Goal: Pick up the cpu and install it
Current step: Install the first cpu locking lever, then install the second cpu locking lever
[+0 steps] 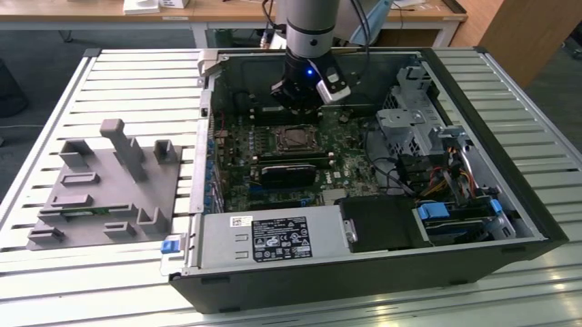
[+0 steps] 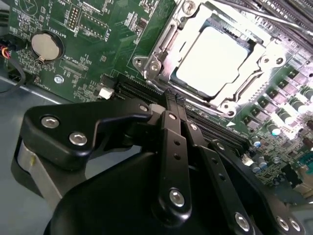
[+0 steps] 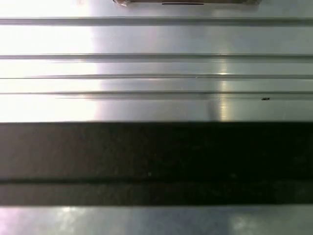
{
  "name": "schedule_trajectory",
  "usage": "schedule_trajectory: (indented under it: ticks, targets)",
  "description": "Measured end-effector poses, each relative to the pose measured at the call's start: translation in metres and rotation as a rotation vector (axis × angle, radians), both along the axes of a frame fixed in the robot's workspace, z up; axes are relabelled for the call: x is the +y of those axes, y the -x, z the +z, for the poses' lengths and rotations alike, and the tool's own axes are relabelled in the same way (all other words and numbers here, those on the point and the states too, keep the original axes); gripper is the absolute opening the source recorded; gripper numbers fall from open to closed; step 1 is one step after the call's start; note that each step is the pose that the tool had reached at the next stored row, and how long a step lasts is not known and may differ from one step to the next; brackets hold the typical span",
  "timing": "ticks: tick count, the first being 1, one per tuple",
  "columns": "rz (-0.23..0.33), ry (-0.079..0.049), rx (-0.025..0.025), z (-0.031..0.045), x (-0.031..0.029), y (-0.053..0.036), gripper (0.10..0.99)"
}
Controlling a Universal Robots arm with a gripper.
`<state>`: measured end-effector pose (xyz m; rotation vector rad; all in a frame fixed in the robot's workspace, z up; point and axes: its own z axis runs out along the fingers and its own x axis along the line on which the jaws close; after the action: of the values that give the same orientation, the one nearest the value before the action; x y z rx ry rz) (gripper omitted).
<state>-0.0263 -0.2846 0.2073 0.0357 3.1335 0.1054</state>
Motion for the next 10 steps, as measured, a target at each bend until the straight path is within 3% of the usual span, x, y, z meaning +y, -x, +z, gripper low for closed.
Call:
schedule_trajectory:
  ticks: [10]
  targets:
    - [0.000,0.000,0.0001,0.0000,-0.0021,-0.0007,0.106]
